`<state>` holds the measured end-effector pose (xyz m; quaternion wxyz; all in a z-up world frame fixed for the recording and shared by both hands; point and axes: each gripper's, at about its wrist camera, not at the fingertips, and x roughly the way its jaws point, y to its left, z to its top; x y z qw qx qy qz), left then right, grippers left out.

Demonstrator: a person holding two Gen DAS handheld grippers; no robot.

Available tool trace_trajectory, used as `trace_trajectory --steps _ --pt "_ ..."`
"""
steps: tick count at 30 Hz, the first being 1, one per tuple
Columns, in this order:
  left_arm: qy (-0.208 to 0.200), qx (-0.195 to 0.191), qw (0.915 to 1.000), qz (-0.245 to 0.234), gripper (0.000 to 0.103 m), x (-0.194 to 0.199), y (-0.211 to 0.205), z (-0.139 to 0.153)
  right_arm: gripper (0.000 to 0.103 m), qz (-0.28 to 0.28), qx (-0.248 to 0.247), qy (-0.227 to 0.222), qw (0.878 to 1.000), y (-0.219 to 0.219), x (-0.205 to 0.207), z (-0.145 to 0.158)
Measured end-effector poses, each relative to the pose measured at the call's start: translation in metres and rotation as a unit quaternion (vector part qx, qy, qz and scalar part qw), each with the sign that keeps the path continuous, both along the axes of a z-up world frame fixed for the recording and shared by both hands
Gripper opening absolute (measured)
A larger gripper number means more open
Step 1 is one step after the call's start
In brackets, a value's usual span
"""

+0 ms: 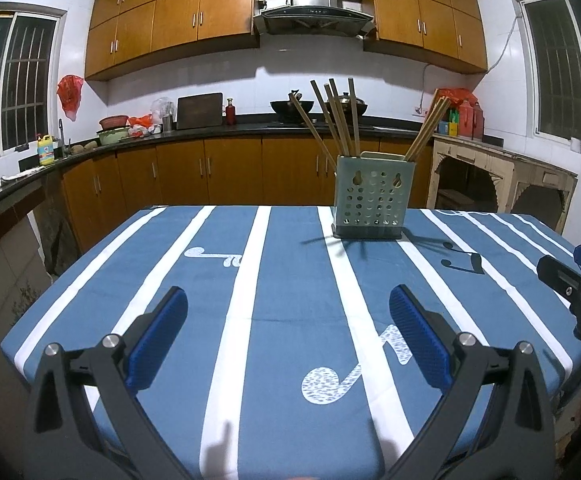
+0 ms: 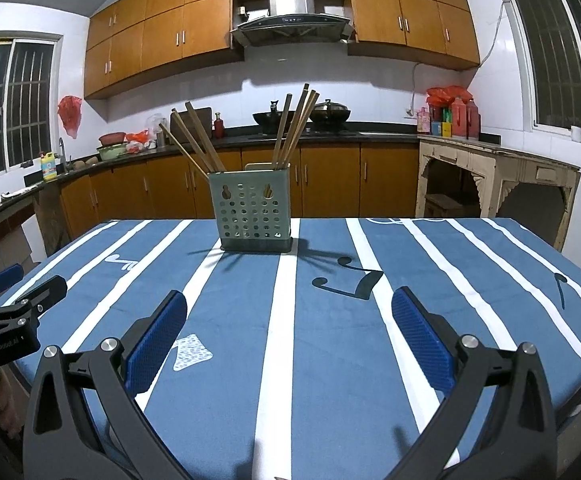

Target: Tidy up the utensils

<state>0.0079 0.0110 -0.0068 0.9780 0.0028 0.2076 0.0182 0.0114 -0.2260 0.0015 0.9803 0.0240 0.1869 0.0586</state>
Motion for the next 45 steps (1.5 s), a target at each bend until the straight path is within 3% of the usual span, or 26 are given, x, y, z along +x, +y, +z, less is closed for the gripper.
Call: trace_trajectory --steps 45 --pt "0.003 -0.001 1.0 -0.004 0.099 -0.0008 -0.0038 -0.0033 0.101 -0.001 0.001 0.004 1.0 0.0 0.0009 -0.0007"
